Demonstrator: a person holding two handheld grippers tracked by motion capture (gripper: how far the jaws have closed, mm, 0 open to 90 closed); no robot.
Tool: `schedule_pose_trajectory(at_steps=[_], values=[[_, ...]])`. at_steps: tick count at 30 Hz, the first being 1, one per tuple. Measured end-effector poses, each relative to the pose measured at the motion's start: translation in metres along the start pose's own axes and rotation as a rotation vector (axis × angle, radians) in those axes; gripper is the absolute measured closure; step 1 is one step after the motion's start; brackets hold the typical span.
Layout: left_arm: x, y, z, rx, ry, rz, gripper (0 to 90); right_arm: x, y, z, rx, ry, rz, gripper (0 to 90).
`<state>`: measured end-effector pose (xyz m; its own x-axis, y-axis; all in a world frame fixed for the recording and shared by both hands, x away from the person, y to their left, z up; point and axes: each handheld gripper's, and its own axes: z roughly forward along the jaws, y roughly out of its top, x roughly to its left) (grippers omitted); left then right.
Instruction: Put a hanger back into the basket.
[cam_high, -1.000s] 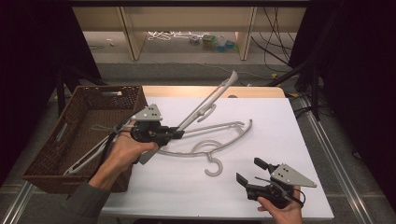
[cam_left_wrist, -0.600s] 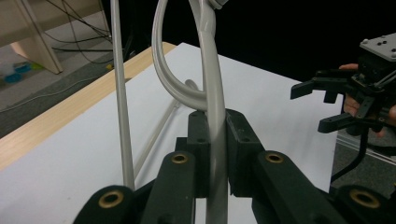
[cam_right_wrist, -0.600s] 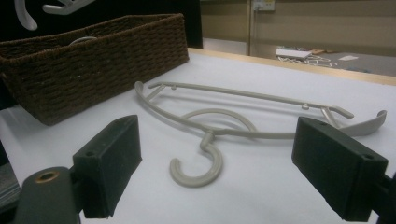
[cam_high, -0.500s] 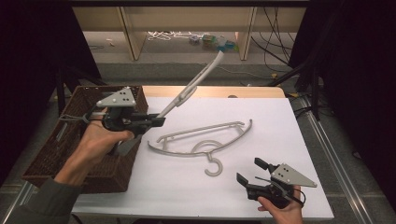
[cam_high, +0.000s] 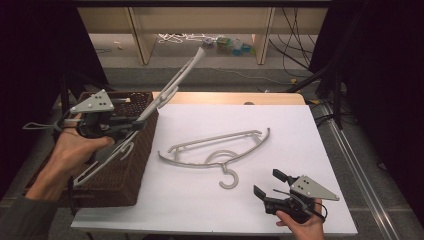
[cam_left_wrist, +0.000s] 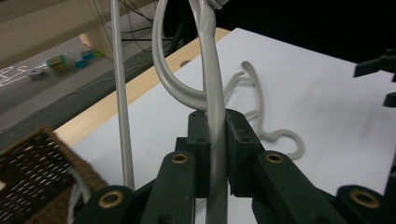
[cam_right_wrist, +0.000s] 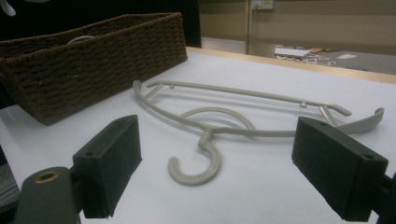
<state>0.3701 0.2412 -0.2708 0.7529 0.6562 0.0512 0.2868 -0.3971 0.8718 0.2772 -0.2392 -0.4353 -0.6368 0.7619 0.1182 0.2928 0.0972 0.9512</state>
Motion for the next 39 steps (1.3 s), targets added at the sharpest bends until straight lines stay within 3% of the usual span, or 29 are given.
schedule_pose_trajectory(at_steps=[4,5,9,10,13,14,15,16,17,18,20,21,22,24,31,32,33,39], values=[[0.013,-0.01,-0.013,0.001,0.036,-0.009,81.6,-0.001,0.001,-0.002,0.024,-0.015,-0.004,16.4],[0.015,-0.012,-0.015,0.001,0.041,-0.01,81.6,-0.001,0.0,-0.001,0.002,-0.009,-0.001,16.5],[0.028,-0.025,-0.024,0.023,0.073,-0.023,81.6,0.0,0.0,0.0,0.004,0.003,0.011,16.4],[0.032,-0.028,-0.025,0.02,0.083,-0.004,81.6,0.0,-0.001,0.001,0.0,0.002,0.013,16.5],[0.041,-0.041,-0.029,0.037,0.104,-0.035,81.6,0.0,0.0,0.0,0.002,0.0,0.012,16.5],[0.047,-0.045,-0.03,0.046,0.114,-0.001,81.6,-0.001,-0.001,0.001,0.001,-0.002,0.008,16.4],[0.047,-0.05,-0.032,0.064,0.115,-0.037,81.6,-0.001,-0.001,0.0,0.008,-0.008,0.004,16.4],[0.049,-0.056,-0.033,0.058,0.129,-0.041,81.6,-0.001,-0.001,0.0,-0.001,-0.003,0.009,16.4],[0.051,-0.058,-0.034,0.065,0.126,-0.036,81.6,-0.001,-0.001,0.001,-0.004,-0.003,0.007,16.4],[0.056,-0.062,-0.035,0.066,0.117,0.0,81.6,-0.001,-0.001,0.001,-0.001,-0.003,0.007,16.4],[0.058,-0.07,-0.036,0.066,0.118,-0.01,81.6,-0.001,-0.002,0.002,-0.003,-0.007,0.014,16.4],[0.06,-0.073,-0.036,0.062,0.118,-0.02,81.6,-0.001,-0.001,-0.001,0.028,-0.021,0.004,16.4],[0.062,-0.077,-0.037,0.074,0.123,-0.015,81.6,-0.001,-0.002,0.002,0.0,-0.008,0.013,16.4],[0.064,-0.083,-0.039,0.098,0.12,0.004,81.6,-0.001,-0.001,0.0,0.011,-0.018,0.0,16.4],[0.068,-0.102,-0.041,0.142,0.127,0.012,81.6,-0.001,-0.001,0.0,0.014,-0.017,0.007,16.4],[0.068,-0.106,-0.041,0.137,0.13,0.011,81.5,-0.001,-0.002,0.001,-0.006,-0.009,0.015,16.3],[0.068,-0.108,-0.041,0.14,0.129,0.008,81.6,-0.001,-0.001,0.0,0.011,-0.015,0.007,16.3],[0.072,-0.119,-0.042,0.18,0.115,0.05,81.5,-0.001,-0.001,0.0,0.01,-0.017,0.008,16.1]])
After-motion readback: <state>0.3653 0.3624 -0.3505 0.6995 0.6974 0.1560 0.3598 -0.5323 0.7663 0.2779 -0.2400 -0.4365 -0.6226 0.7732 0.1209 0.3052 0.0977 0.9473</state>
